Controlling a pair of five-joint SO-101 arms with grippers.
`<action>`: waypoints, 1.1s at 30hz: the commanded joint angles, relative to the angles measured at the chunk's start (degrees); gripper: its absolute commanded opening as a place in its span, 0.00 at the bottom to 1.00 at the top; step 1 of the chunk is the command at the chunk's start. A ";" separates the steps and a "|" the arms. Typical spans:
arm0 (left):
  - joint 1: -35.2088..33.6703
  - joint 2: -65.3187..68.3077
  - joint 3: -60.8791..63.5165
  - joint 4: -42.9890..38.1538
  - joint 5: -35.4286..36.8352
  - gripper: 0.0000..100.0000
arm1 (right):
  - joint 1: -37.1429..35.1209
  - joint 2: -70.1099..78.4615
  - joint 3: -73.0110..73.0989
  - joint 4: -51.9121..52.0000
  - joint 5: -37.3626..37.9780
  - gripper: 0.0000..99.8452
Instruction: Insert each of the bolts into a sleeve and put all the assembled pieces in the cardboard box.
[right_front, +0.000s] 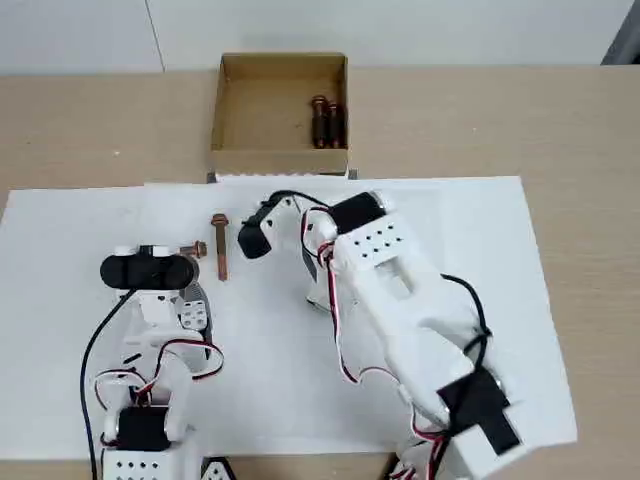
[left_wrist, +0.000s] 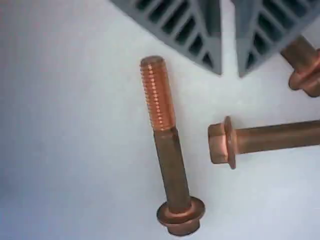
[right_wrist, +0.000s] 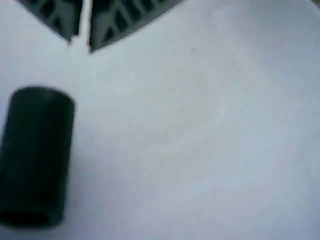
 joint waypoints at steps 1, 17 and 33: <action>-0.35 -0.70 -0.22 -0.35 -0.62 0.01 | -0.22 1.19 -0.35 -2.51 0.97 0.09; -0.35 -0.70 -0.22 -0.35 -0.62 0.01 | -3.65 2.33 0.00 -5.49 1.67 0.13; -0.35 -0.70 -0.22 -0.26 -0.62 0.01 | -3.30 13.58 -0.35 -10.59 1.76 0.13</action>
